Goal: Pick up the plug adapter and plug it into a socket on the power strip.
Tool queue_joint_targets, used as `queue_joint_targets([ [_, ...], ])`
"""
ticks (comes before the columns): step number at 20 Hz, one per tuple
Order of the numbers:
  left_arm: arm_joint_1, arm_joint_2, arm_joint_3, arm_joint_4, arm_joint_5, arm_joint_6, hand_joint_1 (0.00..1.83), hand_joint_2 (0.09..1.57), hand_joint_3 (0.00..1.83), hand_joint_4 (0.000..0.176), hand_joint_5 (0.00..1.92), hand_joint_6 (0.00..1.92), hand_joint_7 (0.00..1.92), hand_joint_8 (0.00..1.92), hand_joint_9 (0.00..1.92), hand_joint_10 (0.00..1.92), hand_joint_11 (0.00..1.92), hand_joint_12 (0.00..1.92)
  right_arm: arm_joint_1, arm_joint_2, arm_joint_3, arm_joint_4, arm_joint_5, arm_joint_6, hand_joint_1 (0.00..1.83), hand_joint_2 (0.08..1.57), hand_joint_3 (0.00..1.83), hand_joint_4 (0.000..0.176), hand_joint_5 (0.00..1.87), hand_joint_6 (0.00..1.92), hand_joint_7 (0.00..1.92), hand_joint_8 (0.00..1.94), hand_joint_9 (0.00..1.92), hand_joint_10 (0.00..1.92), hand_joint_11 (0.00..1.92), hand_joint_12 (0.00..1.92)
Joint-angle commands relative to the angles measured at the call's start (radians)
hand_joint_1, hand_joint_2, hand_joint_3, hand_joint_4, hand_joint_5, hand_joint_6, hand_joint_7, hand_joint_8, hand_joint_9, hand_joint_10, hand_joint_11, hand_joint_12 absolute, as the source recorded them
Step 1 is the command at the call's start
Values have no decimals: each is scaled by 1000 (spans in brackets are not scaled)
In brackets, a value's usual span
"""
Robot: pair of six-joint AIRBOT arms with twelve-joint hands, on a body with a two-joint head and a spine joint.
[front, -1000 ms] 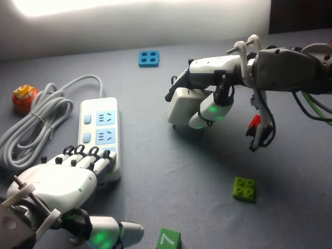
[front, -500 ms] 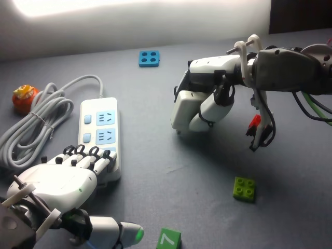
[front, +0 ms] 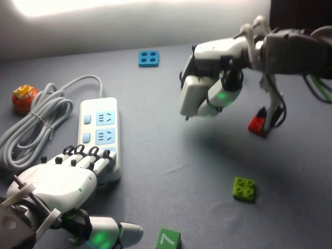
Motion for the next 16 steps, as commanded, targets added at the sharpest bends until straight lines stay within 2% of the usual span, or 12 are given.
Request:
queue_joint_targets([
  [1, 0, -5, 4, -1, -9, -1, 257, 951, 0, 0, 0, 0, 0, 0, 0, 0, 0, 0, 30, 3, -9, -12, 78, 5, 1373, 1101, 1, 0, 977, 1013, 1015, 855, 912, 1142, 677, 1144],
  [6, -1, -6, 6, -1, -9, -1, 254, 962, 4, 0, 0, 0, 0, 0, 0, 0, 0, 0, 110, -3, -10, -151, 19, 6, 1372, 1104, 0, 0, 972, 1031, 1012, 856, 902, 1147, 674, 1161],
  [10, -1, -12, 7, -1, -8, -1, 257, 951, 0, 0, 0, 0, 0, 0, 0, 0, 0, 0, 189, -40, -10, -324, -20, 11, 1372, 1107, 0, 0, 958, 1037, 1006, 864, 906, 1163, 668, 1173],
  [14, -2, -13, 8, -1, -8, 0, 245, 959, 2, 0, 0, 0, 0, 0, 0, 0, 0, 0, 234, -90, 10, -341, -89, 14, 1372, 1106, 2, 0, 965, 1032, 1009, 859, 902, 1154, 662, 1169],
  [16, -2, -13, 8, -1, -8, 0, 280, 945, 0, 0, 0, 0, 0, 0, 0, 0, 0, 0, 244, -113, 21, -348, -96, 52, 1372, 1104, 0, 0, 966, 1032, 1009, 870, 912, 1136, 679, 1172],
])
